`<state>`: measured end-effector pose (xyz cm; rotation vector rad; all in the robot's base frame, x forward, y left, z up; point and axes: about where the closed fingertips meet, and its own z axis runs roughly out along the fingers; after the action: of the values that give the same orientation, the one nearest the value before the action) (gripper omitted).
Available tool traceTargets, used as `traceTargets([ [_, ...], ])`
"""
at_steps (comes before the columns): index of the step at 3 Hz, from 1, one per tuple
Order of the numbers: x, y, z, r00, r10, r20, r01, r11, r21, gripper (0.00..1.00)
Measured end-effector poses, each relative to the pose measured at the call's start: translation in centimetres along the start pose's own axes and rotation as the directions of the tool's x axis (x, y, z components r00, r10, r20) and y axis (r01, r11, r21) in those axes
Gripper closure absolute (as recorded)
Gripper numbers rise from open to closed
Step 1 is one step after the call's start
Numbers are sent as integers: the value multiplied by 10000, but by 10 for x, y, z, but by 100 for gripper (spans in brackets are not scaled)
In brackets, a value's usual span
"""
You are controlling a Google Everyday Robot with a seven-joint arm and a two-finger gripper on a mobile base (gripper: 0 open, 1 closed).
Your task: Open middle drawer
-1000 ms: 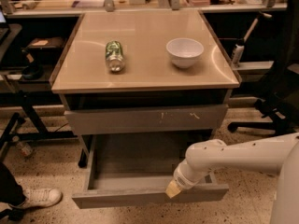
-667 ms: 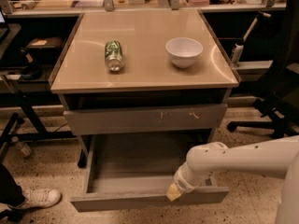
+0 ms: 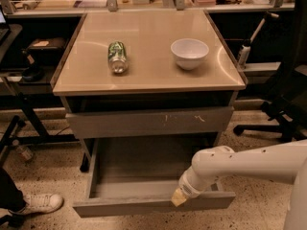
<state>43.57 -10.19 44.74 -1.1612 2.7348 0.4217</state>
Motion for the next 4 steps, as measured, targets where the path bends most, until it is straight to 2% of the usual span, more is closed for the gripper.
traceTargets([
  [1, 9, 2, 1, 9997, 151, -184, -152, 9998, -83, 100],
  [4, 14, 10, 0, 9990, 304, -324, -309, 9994, -164, 100],
])
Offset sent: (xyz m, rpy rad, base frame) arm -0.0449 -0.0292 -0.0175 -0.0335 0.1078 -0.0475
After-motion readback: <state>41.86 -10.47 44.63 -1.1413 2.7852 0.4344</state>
